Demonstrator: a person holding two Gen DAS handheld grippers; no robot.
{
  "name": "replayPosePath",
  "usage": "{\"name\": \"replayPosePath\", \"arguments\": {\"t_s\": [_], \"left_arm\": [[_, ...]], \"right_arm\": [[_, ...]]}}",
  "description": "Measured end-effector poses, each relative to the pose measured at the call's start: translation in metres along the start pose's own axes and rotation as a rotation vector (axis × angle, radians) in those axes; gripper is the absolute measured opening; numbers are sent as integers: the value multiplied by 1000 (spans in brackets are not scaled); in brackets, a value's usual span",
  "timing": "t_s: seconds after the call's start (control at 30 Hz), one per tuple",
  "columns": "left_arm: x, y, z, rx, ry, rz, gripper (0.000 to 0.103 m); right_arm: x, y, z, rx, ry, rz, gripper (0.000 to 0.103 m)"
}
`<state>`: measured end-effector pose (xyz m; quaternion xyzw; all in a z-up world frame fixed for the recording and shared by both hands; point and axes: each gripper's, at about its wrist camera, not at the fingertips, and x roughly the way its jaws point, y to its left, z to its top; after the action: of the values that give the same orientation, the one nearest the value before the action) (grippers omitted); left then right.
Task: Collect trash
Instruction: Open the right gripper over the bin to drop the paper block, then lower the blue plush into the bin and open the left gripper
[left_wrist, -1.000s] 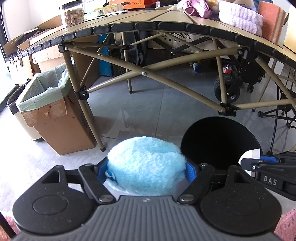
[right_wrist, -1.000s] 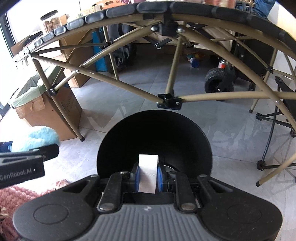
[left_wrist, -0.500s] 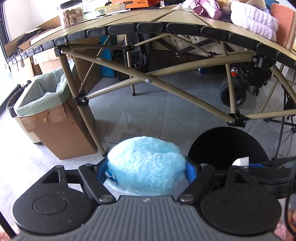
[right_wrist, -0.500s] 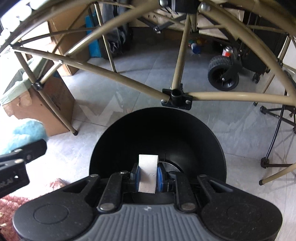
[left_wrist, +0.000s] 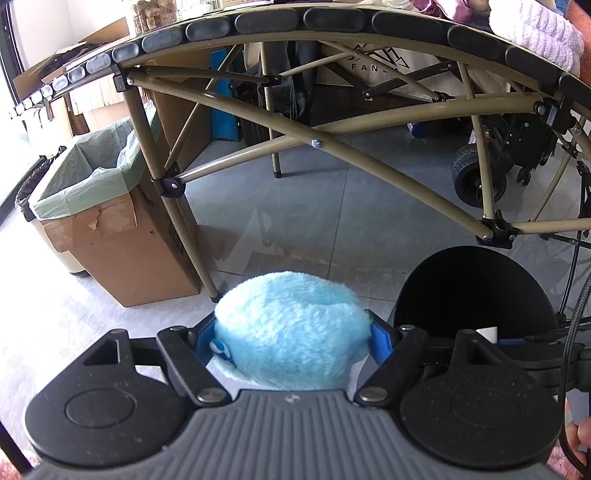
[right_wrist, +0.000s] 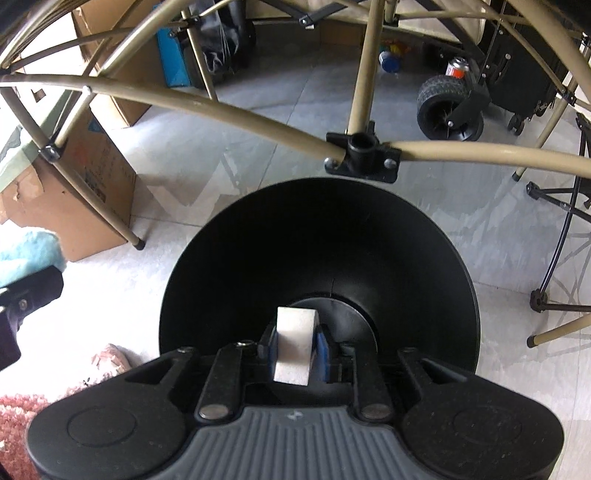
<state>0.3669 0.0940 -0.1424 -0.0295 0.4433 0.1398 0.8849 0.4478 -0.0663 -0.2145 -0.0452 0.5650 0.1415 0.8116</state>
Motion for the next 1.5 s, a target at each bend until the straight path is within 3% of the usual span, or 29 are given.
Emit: {"name": "replayPosePath", "arguments": {"t_s": [0.03,0.1,0.13,0.27,0.87,1.5], "left_arm": [[0,0,0,-1,0,0,78],[0,1,-1,-2,0,1,78],[-1,1,-1,-4,0,1,78],[-1,3,-2,-6,-2,3,78],[-17,-11,0,16,-29,-23,78],[-29,-96,-2,153,-18,-104,78]], "right_arm": [[1,0,0,3,9,-3,37],[3,1,1,13,22,-9,83],[3,2,0,12,30,-14,90],[6,2,0,5,57,-7,102],[-13,-10,-5,29,13,5,103],[-82,-107,-37,196,-153,-37,103]]}}
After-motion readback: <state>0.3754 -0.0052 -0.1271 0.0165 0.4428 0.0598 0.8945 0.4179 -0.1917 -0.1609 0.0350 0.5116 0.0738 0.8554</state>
